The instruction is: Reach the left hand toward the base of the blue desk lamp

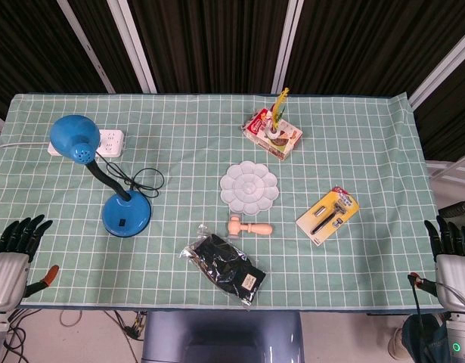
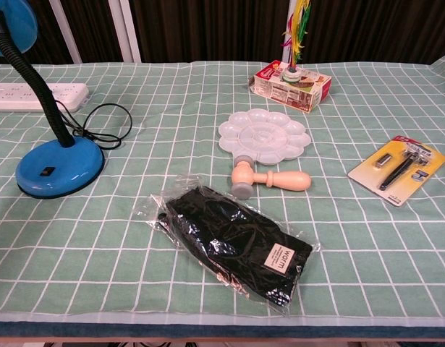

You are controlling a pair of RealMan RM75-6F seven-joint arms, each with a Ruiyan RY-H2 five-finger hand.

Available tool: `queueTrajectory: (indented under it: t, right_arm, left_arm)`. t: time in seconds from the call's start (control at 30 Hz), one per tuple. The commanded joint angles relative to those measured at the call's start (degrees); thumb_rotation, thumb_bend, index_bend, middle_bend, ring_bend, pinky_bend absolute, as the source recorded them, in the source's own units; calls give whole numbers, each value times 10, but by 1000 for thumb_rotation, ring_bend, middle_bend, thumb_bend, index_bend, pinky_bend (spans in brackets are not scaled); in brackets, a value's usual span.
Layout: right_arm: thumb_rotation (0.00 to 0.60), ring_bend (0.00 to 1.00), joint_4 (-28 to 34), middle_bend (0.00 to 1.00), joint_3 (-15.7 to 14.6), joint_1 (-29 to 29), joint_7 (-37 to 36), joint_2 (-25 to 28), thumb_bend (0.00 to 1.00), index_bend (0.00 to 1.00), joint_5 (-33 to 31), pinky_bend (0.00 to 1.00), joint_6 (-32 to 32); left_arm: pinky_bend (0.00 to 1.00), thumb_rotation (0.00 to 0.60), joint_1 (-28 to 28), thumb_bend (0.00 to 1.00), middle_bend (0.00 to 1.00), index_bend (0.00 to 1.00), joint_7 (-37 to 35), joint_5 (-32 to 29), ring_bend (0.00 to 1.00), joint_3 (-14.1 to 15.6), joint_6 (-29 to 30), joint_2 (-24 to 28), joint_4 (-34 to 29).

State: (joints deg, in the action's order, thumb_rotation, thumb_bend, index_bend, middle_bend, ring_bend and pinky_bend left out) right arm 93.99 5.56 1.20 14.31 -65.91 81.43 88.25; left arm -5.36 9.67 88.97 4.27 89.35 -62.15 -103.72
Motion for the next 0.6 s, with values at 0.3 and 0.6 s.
queueTrajectory:
  t: [0.3, 0.6]
  right_arm:
    - [600, 32, 0, 52, 1, 0, -1, 0, 153, 80, -3, 0, -1]
    - [600, 32, 2, 52, 1, 0, 0, 1, 153, 81, -3, 0, -1]
  left_arm:
    - [40, 600, 3, 281, 25, 87, 0, -7, 0, -9, -7, 4, -3]
    - [41, 600, 2, 301, 25, 74, 8, -9, 0, -11, -21, 4, -4]
